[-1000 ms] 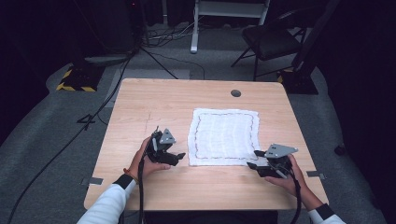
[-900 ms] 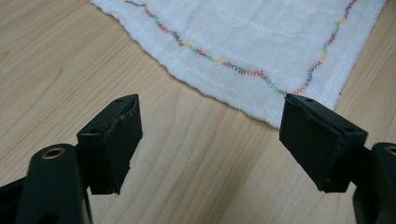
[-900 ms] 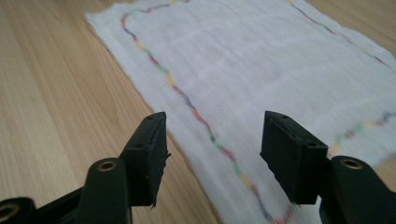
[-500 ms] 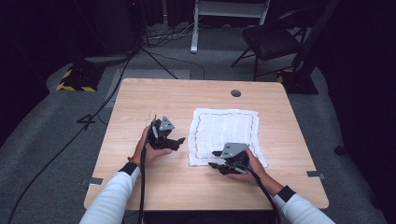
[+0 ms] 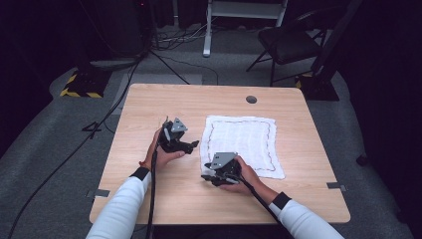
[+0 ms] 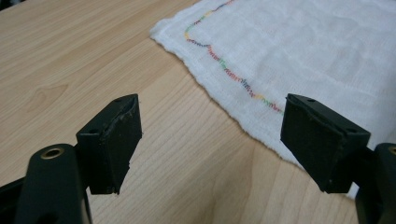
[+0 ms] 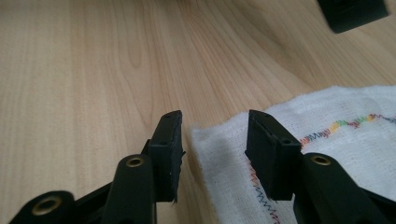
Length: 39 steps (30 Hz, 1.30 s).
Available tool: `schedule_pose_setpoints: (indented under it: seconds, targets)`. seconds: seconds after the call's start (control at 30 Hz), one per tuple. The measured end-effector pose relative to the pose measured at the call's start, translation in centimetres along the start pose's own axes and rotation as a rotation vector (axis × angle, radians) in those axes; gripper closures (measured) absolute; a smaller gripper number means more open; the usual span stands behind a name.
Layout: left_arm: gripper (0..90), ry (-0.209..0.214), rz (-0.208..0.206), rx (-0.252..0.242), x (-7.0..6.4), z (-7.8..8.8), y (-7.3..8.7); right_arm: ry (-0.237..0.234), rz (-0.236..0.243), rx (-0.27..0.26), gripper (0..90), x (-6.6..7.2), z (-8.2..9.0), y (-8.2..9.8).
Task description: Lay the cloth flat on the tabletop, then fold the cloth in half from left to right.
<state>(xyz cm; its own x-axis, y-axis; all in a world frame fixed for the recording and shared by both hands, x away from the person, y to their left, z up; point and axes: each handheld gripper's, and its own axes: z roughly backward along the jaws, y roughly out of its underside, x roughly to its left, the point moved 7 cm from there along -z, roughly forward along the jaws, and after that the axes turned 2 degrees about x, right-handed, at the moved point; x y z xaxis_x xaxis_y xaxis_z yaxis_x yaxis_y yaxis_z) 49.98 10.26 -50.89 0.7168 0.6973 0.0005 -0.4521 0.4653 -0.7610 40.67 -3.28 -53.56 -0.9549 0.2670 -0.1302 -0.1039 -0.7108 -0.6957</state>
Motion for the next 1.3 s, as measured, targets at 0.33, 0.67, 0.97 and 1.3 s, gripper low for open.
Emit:
schedule_pose_setpoints:
  seconds: [0.33,0.67,0.97,1.3]
  targets:
    - [21.4,-0.032,0.005,-0.007,0.9,-2.7,-2.9,0.016,-0.053,0.032,72.9,-0.8,-1.2,0.1]
    - [20.9,-0.050,0.061,0.057,1.8,-8.3,-4.8,0.028,-0.061,0.032,85.9,-0.9,-0.8,0.4]
    - [20.1,-0.115,0.099,0.121,3.0,-11.1,-5.3,0.006,-0.025,0.042,86.2,0.5,-0.3,0.6]
    - [21.8,-0.085,0.130,0.139,3.2,-12.0,-4.7,-0.003,-0.002,0.047,86.2,1.4,0.0,0.6]
